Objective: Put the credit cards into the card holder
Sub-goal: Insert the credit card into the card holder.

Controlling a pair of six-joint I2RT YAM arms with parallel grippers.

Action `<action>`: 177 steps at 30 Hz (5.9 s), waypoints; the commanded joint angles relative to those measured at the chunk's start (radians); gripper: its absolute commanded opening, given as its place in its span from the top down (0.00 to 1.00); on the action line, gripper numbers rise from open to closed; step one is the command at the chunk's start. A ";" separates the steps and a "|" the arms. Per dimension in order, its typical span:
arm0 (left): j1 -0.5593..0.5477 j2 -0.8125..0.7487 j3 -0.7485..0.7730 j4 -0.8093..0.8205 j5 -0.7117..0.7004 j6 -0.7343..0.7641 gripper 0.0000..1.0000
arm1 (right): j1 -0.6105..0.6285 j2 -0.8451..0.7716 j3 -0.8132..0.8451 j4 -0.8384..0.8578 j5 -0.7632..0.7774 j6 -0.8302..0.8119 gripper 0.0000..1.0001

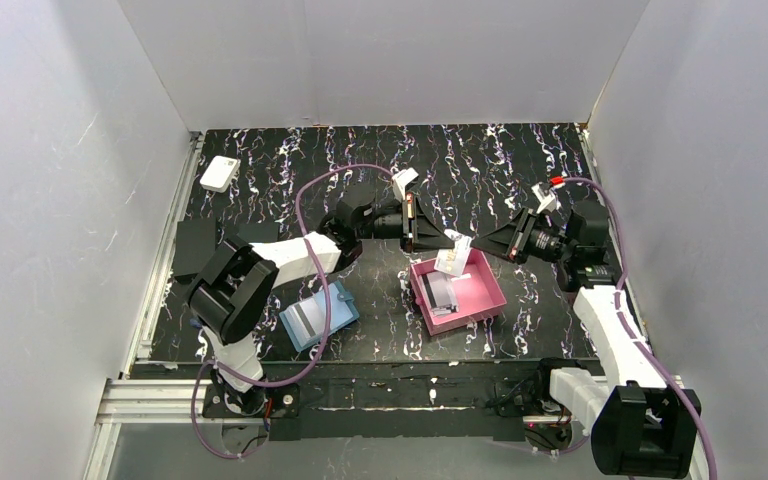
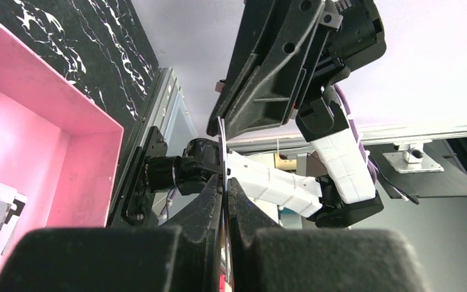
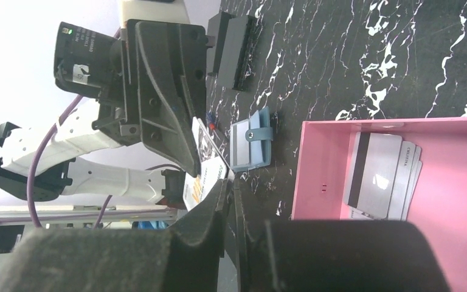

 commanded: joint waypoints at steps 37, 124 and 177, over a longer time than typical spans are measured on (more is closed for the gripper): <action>-0.016 0.071 -0.023 0.311 -0.064 -0.185 1.00 | 0.036 -0.035 -0.204 0.562 -0.057 0.432 0.72; -0.007 -1.070 -0.169 -1.161 -0.710 0.234 1.00 | 0.651 0.443 0.204 0.861 0.030 0.552 0.81; 0.525 -1.046 -0.751 -1.118 -0.501 0.453 1.00 | 0.893 1.057 0.520 0.173 0.391 -0.207 0.99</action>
